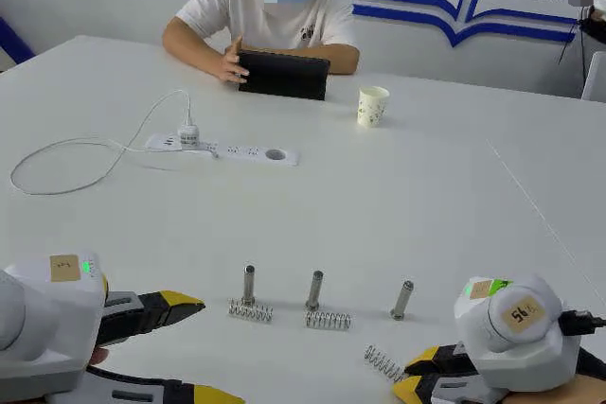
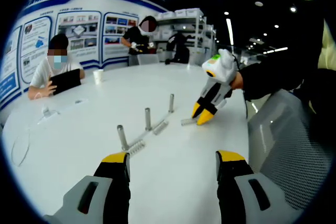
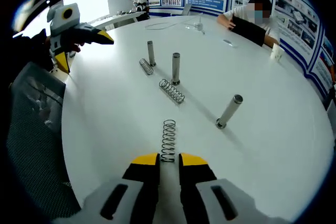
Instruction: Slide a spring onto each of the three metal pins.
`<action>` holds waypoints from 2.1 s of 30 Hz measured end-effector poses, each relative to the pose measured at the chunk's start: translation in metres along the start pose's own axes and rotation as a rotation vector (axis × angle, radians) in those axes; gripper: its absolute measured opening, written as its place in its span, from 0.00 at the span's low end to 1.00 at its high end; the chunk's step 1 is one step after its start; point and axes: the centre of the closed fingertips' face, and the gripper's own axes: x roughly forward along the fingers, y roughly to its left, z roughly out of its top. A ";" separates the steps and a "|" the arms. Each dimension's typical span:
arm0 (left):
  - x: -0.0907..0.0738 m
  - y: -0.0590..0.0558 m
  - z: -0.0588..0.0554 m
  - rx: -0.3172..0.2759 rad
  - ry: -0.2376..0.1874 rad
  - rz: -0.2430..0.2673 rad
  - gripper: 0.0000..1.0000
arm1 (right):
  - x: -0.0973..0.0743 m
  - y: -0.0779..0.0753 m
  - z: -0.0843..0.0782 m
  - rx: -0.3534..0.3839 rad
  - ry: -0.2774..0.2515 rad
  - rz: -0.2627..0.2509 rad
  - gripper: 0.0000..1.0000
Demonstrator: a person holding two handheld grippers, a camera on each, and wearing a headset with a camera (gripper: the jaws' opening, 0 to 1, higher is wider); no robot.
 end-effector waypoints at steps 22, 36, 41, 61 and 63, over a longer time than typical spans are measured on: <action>0.025 -0.017 0.004 0.077 0.040 -0.105 0.60 | -0.010 0.013 0.011 -0.089 0.026 0.056 0.11; 0.048 -0.034 0.007 0.138 0.058 -0.188 0.52 | -0.013 0.048 0.051 -0.240 0.028 0.204 0.11; 0.052 -0.041 0.006 0.164 0.069 -0.212 0.49 | -0.015 0.058 0.057 -0.280 0.037 0.240 0.11; 0.056 -0.055 0.008 0.252 0.061 -0.265 0.27 | -0.021 0.092 0.066 -0.428 0.073 0.359 0.11; 0.056 -0.057 0.007 0.263 0.064 -0.272 0.22 | -0.022 0.093 0.067 -0.434 0.073 0.363 0.11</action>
